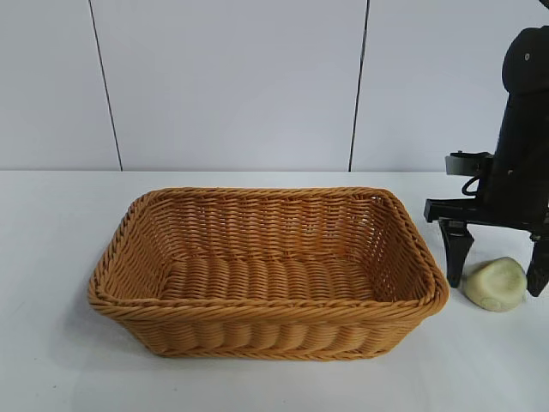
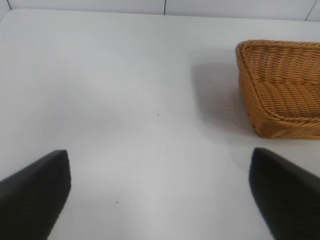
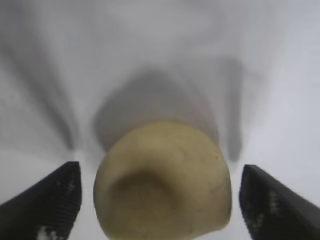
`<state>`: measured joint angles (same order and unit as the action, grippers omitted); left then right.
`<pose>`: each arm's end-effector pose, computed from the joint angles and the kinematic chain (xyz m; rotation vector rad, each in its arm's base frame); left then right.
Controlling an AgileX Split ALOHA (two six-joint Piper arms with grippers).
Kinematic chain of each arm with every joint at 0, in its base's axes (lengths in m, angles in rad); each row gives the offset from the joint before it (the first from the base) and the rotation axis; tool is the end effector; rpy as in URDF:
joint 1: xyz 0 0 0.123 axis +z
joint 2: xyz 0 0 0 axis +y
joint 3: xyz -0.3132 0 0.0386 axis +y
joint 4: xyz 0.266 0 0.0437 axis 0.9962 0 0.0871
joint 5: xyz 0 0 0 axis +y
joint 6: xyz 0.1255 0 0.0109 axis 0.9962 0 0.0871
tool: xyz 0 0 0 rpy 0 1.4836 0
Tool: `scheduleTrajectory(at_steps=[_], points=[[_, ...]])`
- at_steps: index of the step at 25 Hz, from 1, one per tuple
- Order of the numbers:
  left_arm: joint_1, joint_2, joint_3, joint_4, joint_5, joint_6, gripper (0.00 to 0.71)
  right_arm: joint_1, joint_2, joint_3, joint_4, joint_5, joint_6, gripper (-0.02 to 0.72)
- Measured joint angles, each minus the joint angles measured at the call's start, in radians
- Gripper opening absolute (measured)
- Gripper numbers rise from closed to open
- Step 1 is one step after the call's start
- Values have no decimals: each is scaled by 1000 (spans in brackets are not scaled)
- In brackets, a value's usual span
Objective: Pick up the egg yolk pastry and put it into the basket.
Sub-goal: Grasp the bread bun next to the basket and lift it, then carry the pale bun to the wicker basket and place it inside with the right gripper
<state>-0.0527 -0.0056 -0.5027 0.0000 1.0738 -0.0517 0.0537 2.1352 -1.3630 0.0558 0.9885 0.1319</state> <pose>0.0095 -0.0005 0.2694 0.0010 2.0497 -0.0650 0.4074 0.0278 0.0875 -0.1688 -3.0300 -0.0536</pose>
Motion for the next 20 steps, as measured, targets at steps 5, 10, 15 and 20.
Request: scheduleTrajectory(at_steps=[5, 10, 15, 20], points=[[0, 0, 0, 0, 0, 0, 695, 0, -7, -1, 2, 7, -20, 167], [0, 0, 0, 0, 0, 0, 695, 0, -106, -37, 4, 57, -35, 138], [0, 0, 0, 0, 0, 0, 695, 0, -223, -163, 4, 167, -35, 131], [0, 0, 0, 0, 0, 0, 695, 13, -240, -248, 4, 220, -35, 131]])
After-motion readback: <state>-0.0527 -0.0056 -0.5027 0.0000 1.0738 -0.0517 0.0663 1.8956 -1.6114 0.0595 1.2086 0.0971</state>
